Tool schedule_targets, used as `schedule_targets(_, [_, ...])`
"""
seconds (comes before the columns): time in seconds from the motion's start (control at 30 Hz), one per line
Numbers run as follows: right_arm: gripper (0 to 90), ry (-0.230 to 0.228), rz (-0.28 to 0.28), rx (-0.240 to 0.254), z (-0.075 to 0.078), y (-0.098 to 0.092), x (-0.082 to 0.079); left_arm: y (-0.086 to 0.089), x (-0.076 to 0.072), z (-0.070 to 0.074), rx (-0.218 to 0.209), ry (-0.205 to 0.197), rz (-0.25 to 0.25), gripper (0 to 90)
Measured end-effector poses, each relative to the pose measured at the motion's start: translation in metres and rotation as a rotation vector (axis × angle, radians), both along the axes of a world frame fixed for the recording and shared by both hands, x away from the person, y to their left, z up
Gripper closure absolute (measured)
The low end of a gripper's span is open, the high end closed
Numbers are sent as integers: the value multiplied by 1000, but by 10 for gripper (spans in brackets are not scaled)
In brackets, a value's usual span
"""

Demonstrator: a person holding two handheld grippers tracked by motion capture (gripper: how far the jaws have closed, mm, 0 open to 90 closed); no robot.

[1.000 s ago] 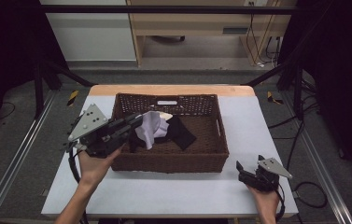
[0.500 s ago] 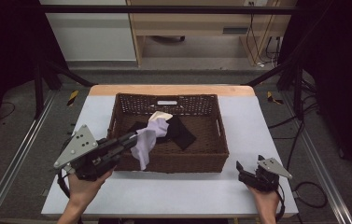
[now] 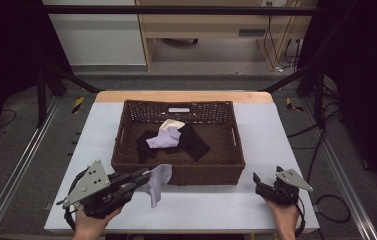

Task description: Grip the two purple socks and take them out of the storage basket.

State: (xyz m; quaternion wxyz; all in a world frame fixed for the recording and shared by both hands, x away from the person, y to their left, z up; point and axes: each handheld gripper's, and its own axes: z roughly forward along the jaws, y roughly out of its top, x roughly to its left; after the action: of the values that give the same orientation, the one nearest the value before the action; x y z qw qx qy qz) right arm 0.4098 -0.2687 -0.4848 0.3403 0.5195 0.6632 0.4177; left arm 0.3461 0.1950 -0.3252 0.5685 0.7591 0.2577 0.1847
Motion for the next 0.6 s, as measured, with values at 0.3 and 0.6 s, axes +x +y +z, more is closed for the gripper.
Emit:
schedule_targets(0.3, [144,3,-2,0,0,0,0,-6,1,-35,71,87,-14,827])
schedule_targets(0.6, [144,2,5,3,0,0,0,-17,15,-76,156,181,11,826])
